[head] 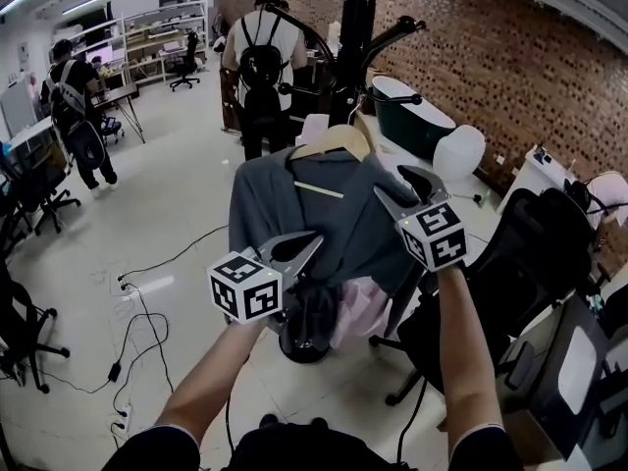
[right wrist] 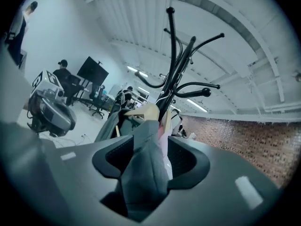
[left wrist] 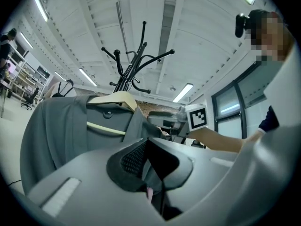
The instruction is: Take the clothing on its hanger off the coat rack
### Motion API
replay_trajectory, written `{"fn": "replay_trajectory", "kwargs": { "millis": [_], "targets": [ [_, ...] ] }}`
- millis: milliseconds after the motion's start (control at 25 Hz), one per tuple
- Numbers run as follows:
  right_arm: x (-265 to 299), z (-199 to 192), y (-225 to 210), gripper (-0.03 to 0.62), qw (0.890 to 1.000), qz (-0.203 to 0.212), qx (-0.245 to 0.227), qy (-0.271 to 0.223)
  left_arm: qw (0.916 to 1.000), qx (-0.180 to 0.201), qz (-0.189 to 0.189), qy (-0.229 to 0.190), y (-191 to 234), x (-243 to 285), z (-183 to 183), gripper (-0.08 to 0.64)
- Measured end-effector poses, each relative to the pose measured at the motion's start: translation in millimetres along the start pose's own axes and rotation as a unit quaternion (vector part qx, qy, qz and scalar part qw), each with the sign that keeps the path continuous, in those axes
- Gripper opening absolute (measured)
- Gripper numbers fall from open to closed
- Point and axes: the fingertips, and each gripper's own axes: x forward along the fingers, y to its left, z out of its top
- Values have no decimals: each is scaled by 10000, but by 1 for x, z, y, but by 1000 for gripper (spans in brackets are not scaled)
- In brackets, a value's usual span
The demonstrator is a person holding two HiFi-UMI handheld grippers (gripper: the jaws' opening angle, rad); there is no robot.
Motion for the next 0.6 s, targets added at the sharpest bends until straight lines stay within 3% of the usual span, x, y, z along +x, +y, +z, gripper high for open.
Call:
{"fn": "replay_trajectory", "kwargs": {
  "millis": [200,600],
  "targets": [
    [34,-18,1,225,9958,266,-441,761,10000,18,-53,-50,2,-6,4,12],
    [44,-29,7,146,9948,631,-128,785,10000,5,6,-63,11,-19,5,12]
  ]
}}
